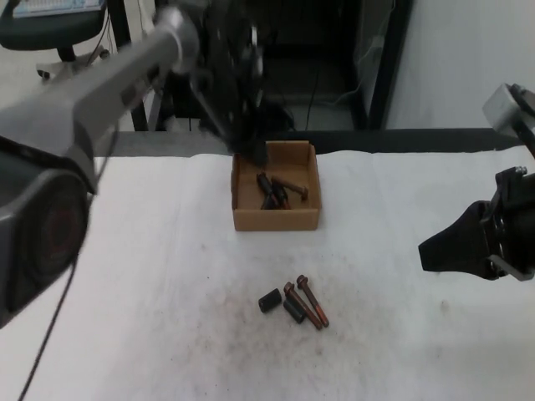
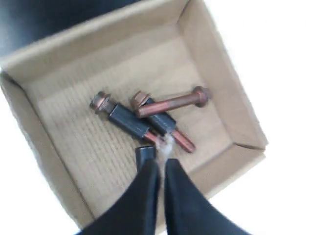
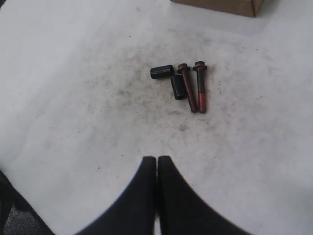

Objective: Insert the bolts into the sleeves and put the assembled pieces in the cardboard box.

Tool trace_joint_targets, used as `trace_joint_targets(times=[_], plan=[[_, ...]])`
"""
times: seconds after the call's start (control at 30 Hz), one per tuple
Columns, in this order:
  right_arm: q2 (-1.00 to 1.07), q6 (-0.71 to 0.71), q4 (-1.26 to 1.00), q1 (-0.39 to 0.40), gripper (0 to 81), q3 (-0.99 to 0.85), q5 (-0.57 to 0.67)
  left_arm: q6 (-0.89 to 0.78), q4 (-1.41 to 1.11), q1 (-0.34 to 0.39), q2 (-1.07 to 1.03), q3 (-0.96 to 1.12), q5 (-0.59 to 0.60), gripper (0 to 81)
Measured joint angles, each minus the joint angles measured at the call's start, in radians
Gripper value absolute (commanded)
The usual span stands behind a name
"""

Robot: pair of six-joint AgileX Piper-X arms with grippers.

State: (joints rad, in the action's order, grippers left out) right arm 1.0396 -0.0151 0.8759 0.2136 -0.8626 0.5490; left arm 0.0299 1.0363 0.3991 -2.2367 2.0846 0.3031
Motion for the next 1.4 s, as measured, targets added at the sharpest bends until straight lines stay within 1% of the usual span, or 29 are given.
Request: trace_joint_targets(times=[0.1,0.23,0.33,0.37,0.4,0.5,0.53,0.63,0.67,0.7,0.73,0.77,0.8,0.83,0.87,0.9,0.93,0.97,1.0,1.07,1.1,1.17,1.33,1.37,1.4], plan=[[0.0,0.0,0.0,0.0,0.6,0.0,0.0,0.037,0.054,0.0,0.053,0.003,-0.038,0.3],[0.0,0.0,0.0,0.0,0.6,0.0,0.021,0.116,0.187,0.0,0.152,-0.008,-0.135,0.3],[0.0,0.0,-0.007,0.0,0.6,0.0,0.08,0.135,0.229,0.0,0.239,-0.079,-0.168,0.3],[0.0,0.0,-0.008,0.0,0.6,0.0,0.08,0.135,0.234,0.0,0.276,-0.12,-0.174,0.3],[0.0,0.0,-0.014,0.0,0.6,0.0,0.088,0.135,0.236,0.0,0.355,-0.233,-0.177,0.3],[0.0,0.0,-0.024,0.0,0.4,0.0,0.102,0.135,0.211,0.0,0.525,-0.455,-0.193,0.3],[0.0,0.0,-0.025,0.0,0.2,0.0,0.101,0.131,0.151,0.0,0.672,-0.654,-0.21,0.3],[0.0,0.0,-0.03,0.0,0.3,0.0,0.101,0.071,0.0,0.0,0.918,-0.954,-0.216,0.3],[0.0,0.0,-0.031,0.0,0.3,0.0,0.101,0.068,0.0,0.0,0.934,-0.974,-0.216,0.3],[0.0,0.0,-0.036,0.005,0.3,0.0,0.096,0.052,-0.106,0.0,1.091,-1.159,-0.205,0.3],[0.0,0.0,-0.043,0.012,0.3,0.0,0.086,0.029,-0.173,0.0,1.188,-1.251,-0.18,0.3],[0.003,0.0,-0.053,0.023,0.3,0.0,0.076,-0.001,-0.296,0.0,1.379,-1.388,-0.149,0.3],[0.003,0.0,-0.055,0.025,0.3,0.0,0.074,-0.059,-0.366,0.002,1.459,-1.446,-0.092,0.3],[0.008,0.0,-0.07,0.04,0.3,0.0,0.065,-0.098,-0.379,0.002,1.459,-1.456,-0.073,0.3],[0.031,0.0,-0.112,0.08,0.3,0.0,0.054,-0.137,-0.435,0.002,1.529,-1.496,-0.059,0.3],[0.034,0.0,-0.112,0.084,0.3,0.0,0.035,-0.164,-0.489,0.002,1.581,-1.529,-0.053,0.3],[0.051,0.0,-0.135,0.106,0.3,0.0,0.007,-0.189,-0.529,0.002,1.634,-1.561,-0.05,0.3],[0.107,0.0,-0.171,0.15,0.3,0.0,-0.046,-0.207,-0.553,0.002,1.676,-1.585,-0.047,0.3],[0.107,0.0,-0.174,0.155,0.3,0.0,-0.046,-0.214,-0.56,0.002,1.703,-1.602,-0.044,0.3],[0.18,0.0,-0.202,0.191,0.1,0.0,-0.094,-0.227,-0.56,0.002,1.744,-1.616,-0.038,0.3],[0.212,0.0,-0.21,0.208,1.3,-0.002,-0.106,-0.232,-0.56,0.002,1.752,-1.618,-0.034,0.3],[0.298,0.006,-0.21,0.234,6.6,-0.021,-0.133,-0.232,-0.558,0.002,1.756,-1.618,-0.018,0.3],[0.487,0.023,-0.208,0.276,31.9,-0.134,-0.172,-0.232,-0.55,0.002,1.73,-1.62,0.034,0.3],[0.52,0.024,-0.21,0.281,35.0,-0.168,-0.193,-0.232,-0.551,0.002,1.722,-1.62,0.053,0.3],[0.547,0.024,-0.21,0.286,35.8,-0.204,-0.217,-0.232,-0.551,0.002,1.72,-1.62,0.073,0.3]])
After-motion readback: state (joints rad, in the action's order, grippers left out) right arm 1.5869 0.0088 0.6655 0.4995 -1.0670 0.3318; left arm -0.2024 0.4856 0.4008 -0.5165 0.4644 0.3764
